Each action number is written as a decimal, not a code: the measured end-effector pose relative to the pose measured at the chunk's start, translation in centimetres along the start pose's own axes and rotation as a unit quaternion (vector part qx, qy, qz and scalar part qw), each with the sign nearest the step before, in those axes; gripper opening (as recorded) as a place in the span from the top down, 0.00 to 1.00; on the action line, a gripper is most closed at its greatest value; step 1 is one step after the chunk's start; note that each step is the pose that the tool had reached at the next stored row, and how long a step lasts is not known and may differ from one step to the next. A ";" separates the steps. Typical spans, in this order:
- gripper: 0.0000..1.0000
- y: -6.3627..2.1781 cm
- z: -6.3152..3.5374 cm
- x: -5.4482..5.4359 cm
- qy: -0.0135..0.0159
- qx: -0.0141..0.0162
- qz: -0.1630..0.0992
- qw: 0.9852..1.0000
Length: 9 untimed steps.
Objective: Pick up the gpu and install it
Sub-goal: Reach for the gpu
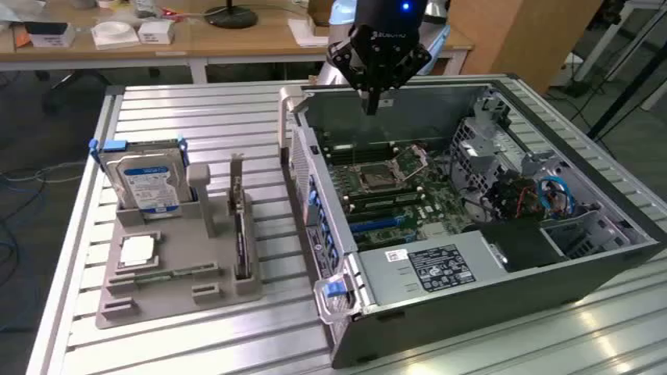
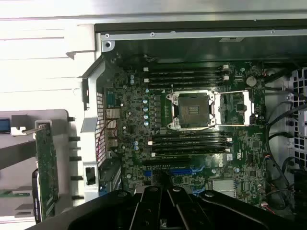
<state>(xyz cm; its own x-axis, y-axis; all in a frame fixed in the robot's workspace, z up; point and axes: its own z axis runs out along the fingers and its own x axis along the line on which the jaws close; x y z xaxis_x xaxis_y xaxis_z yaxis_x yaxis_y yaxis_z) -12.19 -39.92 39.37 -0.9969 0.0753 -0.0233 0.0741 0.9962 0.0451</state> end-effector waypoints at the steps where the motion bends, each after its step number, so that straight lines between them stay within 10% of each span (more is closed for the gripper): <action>1: 0.89 0.00 0.00 0.0 0.000 0.000 0.000 1.000; 9: 0.89 -0.02 -0.03 0.0 0.000 0.000 0.000 1.000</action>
<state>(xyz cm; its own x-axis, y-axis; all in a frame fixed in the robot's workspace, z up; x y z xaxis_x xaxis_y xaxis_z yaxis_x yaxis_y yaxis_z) -12.19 -39.94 39.39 -0.9969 0.0753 -0.0233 0.0742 0.9962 0.0451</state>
